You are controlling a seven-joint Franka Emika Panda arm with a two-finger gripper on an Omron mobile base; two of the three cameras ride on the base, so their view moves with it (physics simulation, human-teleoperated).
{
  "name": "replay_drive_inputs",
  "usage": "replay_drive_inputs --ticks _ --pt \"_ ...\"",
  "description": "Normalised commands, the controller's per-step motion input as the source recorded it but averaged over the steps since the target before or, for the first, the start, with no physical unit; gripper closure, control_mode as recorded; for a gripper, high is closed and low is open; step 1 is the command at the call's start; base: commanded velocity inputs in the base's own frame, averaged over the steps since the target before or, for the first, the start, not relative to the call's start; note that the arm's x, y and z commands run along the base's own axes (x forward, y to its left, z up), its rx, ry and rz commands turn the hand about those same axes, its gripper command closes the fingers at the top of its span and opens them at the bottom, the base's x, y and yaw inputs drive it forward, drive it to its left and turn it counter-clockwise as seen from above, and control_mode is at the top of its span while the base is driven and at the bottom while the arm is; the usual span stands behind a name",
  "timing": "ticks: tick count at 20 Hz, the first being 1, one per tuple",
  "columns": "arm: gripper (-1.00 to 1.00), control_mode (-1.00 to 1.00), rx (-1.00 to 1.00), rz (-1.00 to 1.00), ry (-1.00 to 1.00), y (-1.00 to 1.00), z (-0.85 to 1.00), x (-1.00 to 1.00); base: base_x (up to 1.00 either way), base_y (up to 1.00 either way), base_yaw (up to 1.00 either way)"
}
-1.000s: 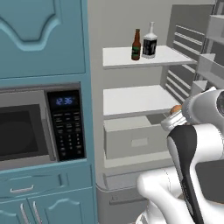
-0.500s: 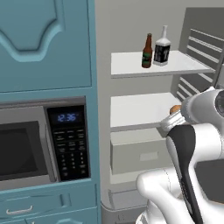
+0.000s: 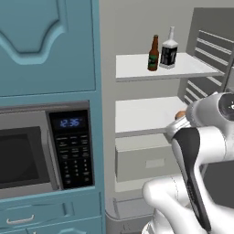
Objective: Place the beer and liquor on the top shelf of the fridge to keep them out of children's reach, and place the tangerine on lower shelves for easy access.
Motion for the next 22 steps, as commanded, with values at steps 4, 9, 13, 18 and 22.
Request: replay_drive_inputs --ticks 4,9,13,18,22 --pt "1.0 -1.0 0.04 0.02 0.0 -0.26 -0.64 0.61 0.0 0.0 0.0" --pt "1.0 -1.0 0.04 0.02 0.0 -0.22 -0.6 0.56 0.0 0.0 0.0" --pt "1.0 -1.0 0.05 0.0 0.0 -0.25 -0.44 0.58 0.0 0.0 0.0" --pt "1.0 -1.0 0.03 0.0 0.0 -0.13 -0.26 0.6 0.0 0.0 0.0" --pt "1.0 -1.0 0.0 0.0 0.0 0.0 -0.06 0.62 0.0 0.0 0.0"
